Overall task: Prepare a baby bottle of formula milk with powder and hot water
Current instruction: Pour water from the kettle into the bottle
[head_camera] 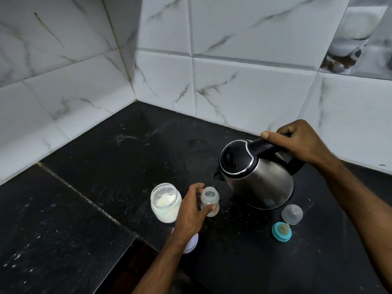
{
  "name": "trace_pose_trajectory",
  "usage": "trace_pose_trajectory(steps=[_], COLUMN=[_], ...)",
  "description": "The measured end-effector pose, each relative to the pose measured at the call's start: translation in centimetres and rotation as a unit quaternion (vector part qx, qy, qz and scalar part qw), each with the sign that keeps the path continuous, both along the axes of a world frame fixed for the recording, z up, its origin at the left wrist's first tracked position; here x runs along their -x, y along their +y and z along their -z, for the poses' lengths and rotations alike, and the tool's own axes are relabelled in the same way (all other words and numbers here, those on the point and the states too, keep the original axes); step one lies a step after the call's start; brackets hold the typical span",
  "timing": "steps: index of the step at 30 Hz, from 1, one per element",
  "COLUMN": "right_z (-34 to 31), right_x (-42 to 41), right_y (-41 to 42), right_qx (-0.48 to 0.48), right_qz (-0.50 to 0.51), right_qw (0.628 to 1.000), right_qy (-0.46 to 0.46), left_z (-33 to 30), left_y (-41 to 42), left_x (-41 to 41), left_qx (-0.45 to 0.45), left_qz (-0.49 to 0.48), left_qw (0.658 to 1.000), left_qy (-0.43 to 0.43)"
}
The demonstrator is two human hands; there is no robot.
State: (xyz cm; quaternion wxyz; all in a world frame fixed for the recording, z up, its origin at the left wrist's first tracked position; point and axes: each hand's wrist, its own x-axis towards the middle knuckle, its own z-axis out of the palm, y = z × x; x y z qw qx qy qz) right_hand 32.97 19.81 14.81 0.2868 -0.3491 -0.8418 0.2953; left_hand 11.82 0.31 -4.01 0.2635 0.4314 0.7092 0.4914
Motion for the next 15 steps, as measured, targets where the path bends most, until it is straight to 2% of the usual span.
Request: trace_pose_trajectory(steps=[9, 15], right_z=[2.6, 5.1], right_x=[1.2, 4.2], right_y=[0.0, 0.7], right_qx=[0.069, 0.114], right_qz=[0.102, 0.136], right_qw=[0.981, 0.96], right_qy=[0.151, 0.217], left_z=[-0.2, -0.4], left_y=[-0.1, -0.1], left_x=[-0.2, -0.3], left_qx=[-0.012, -0.007], left_qz=[0.002, 0.0], left_qw=[1.0, 1.0], left_qy=[-0.014, -0.025])
